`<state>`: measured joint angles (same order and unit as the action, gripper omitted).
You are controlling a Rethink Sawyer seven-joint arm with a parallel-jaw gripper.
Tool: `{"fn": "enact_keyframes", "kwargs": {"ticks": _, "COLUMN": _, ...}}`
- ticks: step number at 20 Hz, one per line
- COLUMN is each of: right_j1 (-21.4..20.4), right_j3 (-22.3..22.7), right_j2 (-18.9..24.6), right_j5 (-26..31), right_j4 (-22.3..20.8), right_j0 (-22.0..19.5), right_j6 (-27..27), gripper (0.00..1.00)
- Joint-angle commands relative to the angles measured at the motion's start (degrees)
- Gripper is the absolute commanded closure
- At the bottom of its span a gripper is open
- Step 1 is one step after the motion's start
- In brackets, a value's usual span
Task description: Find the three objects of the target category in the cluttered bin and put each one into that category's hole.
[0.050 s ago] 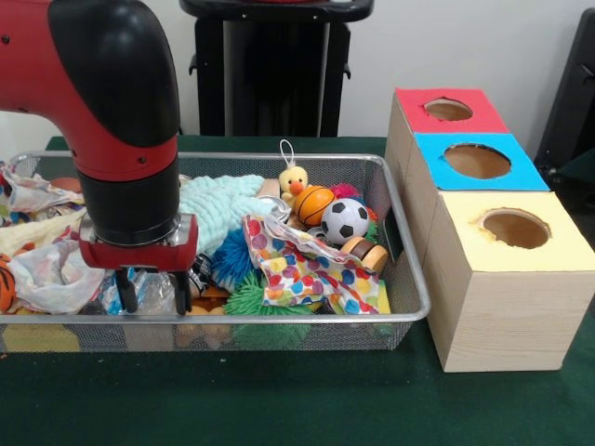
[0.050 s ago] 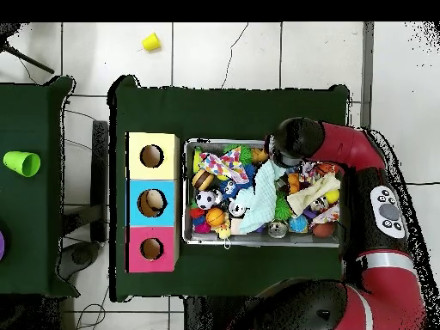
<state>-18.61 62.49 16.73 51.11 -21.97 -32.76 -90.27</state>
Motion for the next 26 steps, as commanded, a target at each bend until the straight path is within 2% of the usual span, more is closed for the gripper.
{"fn": "enact_keyframes", "kwargs": {"ticks": 1, "right_j1": 1.9, "right_j3": 0.5, "right_j2": 3.9, "right_j5": -0.6, "right_j4": -1.9, "right_j0": -0.7, "right_j6": 9.0, "gripper": 0.0}}
{"fn": "enact_keyframes", "kwargs": {"ticks": 2, "right_j1": 1.9, "right_j3": 0.3, "right_j2": 3.9, "right_j5": -0.4, "right_j4": -1.9, "right_j0": -0.7, "right_j6": 9.1, "gripper": 0.0}}
{"fn": "enact_keyframes", "kwargs": {"ticks": 3, "right_j1": 1.9, "right_j3": 0.2, "right_j2": 4.0, "right_j5": -0.3, "right_j4": -1.9, "right_j0": -0.7, "right_j6": 9.2, "gripper": 1.0}}
{"fn": "enact_keyframes", "kwargs": {"ticks": 8, "right_j1": 1.8, "right_j3": 1.7, "right_j2": 5.0, "right_j5": -3.3, "right_j4": -2.0, "right_j0": -1.8, "right_j6": 9.6, "gripper": 1.0}}
{"fn": "enact_keyframes", "kwargs": {"ticks": 10, "right_j1": 2.0, "right_j3": 1.2, "right_j2": 4.9, "right_j5": -2.7, "right_j4": -2.5, "right_j0": -1.8, "right_j6": 10.4, "gripper": 1.0}}
{"fn": "enact_keyframes", "kwargs": {"ticks": 12, "right_j1": 2.1, "right_j3": -1.1, "right_j2": 4.0, "right_j5": 2.5, "right_j4": -2.4, "right_j0": -0.8, "right_j6": 10.7, "gripper": 1.0}}
{"fn": "enact_keyframes", "kwargs": {"ticks": 15, "right_j1": 1.2, "right_j3": 0.7, "right_j2": 4.0, "right_j5": -0.6, "right_j4": -3.3, "right_j0": -0.7, "right_j6": 10.6, "gripper": 1.0}}
{"fn": "enact_keyframes", "kwargs": {"ticks": 20, "right_j1": 1.0, "right_j3": 0.1, "right_j2": 4.0, "right_j5": 0.5, "right_j4": -3.2, "right_j0": -0.1, "right_j6": 10.4, "gripper": 1.0}}
{"fn": "enact_keyframes", "kwargs": {"ticks": 26, "right_j1": -6.3, "right_j3": 3.8, "right_j2": 3.6, "right_j5": 5.8, "right_j4": -0.9, "right_j0": 0.7, "right_j6": 9.2, "gripper": 1.0}}
